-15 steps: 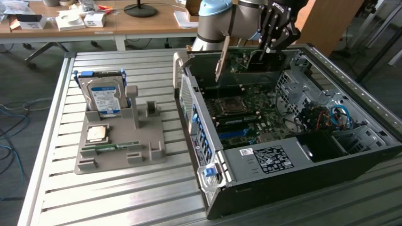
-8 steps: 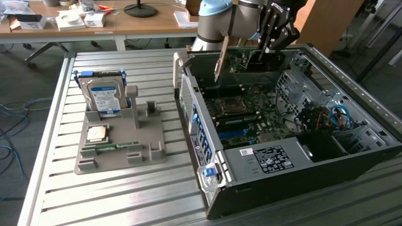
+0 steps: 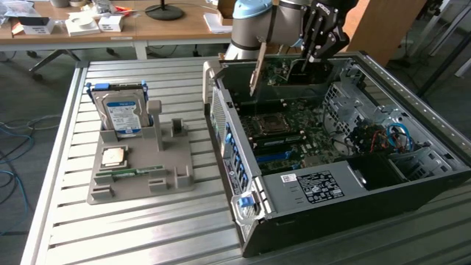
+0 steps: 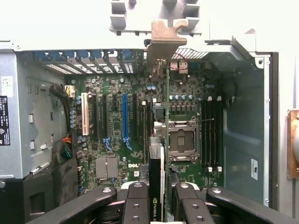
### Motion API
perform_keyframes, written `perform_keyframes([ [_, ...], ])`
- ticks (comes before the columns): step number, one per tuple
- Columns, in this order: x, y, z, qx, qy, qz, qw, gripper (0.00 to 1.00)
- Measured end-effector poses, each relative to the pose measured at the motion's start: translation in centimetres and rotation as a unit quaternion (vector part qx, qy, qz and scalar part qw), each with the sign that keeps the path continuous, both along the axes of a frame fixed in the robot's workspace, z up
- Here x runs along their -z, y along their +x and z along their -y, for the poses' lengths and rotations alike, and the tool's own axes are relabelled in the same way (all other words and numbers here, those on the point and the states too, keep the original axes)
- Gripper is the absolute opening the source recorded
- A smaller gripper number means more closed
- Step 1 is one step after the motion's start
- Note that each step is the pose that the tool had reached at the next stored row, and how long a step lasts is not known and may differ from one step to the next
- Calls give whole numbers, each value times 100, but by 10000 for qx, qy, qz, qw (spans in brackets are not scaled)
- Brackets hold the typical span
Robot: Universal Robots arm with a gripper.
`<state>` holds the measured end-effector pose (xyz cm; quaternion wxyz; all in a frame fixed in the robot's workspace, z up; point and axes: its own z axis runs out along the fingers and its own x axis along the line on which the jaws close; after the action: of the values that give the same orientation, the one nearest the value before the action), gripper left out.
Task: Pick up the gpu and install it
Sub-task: 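Insert the gpu into the slot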
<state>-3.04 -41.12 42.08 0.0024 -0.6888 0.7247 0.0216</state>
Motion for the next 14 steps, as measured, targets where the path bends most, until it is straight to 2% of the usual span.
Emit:
perform_keyframes([
  [14, 1, -85, -1, 0, 0, 12, 10000, 26],
])
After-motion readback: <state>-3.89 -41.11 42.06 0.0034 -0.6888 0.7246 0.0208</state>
